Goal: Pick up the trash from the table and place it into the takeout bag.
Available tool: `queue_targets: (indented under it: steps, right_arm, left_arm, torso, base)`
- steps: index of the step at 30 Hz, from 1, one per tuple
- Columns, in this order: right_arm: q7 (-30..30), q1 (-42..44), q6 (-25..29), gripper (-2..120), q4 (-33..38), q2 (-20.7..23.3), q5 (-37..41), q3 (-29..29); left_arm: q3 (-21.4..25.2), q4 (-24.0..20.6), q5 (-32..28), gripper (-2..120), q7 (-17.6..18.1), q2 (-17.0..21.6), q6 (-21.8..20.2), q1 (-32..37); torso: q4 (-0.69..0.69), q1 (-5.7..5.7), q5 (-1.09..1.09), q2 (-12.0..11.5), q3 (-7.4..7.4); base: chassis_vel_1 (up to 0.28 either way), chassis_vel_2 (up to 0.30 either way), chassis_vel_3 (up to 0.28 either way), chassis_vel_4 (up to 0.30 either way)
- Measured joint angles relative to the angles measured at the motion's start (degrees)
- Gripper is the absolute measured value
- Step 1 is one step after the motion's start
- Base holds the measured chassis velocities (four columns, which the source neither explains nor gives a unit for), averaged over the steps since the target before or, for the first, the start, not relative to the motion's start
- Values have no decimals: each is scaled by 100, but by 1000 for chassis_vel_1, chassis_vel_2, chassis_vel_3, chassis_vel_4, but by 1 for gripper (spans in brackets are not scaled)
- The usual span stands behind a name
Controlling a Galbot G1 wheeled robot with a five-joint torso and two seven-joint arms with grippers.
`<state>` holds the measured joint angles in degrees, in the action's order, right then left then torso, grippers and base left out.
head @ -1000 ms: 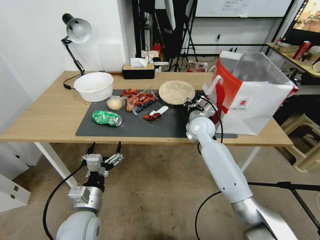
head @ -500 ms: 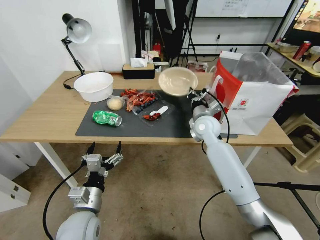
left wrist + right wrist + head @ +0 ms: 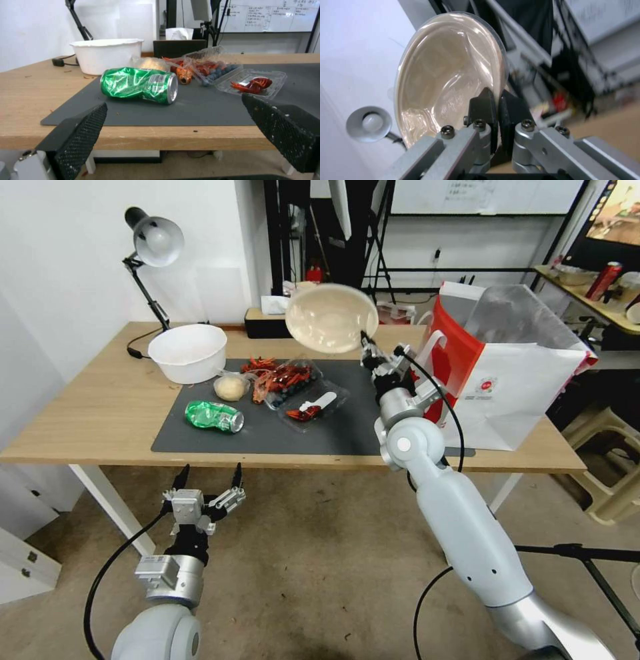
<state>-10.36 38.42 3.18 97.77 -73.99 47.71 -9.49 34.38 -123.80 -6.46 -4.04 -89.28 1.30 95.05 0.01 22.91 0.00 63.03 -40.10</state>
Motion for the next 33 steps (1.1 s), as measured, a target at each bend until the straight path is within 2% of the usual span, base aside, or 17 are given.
queue_targets:
  steps: [3, 10, 13, 24, 33]
  right_arm:
    - [38, -50, -22, 1, 244, 267, -837, -319]
    - [-25, 25, -121, 1, 809, 716, -1185, -704]
    - [-32, 352, -218, 1, 1333, 1030, -1439, -1311]
    - [182, 1468, -232, 1, 1589, 1427, -2257, -2531]
    - [60, 1915, -255, 1, 1531, 1374, -2751, -2854]
  left_arm:
    - [12, -12, 0, 100, 2, 9, 1, 1]
    - [18, -19, 0, 100, 5, 13, 0, -14]
    - [-6, 5, 10, 100, 6, -5, -1, -27]
    - [-55, -16, 28, 100, -4, 8, -5, -20]
    - [-101, -35, 50, 100, -36, 2, -5, -18]
  torso:
    - [-2, 0, 1, 0, 0]
    - [-1, 0, 0, 0, 0]
    - [-1, 0, -1, 0, 0]
    - [-2, 0, 0, 0, 0]
    - [-1, 0, 1, 0, 0]
  base:
    - [0, 0, 0, 0]
    - [0, 0, 0, 0]
    - [0, 0, 0, 0]
    - [0, 0, 0, 0]
    - [0, 0, 0, 0]
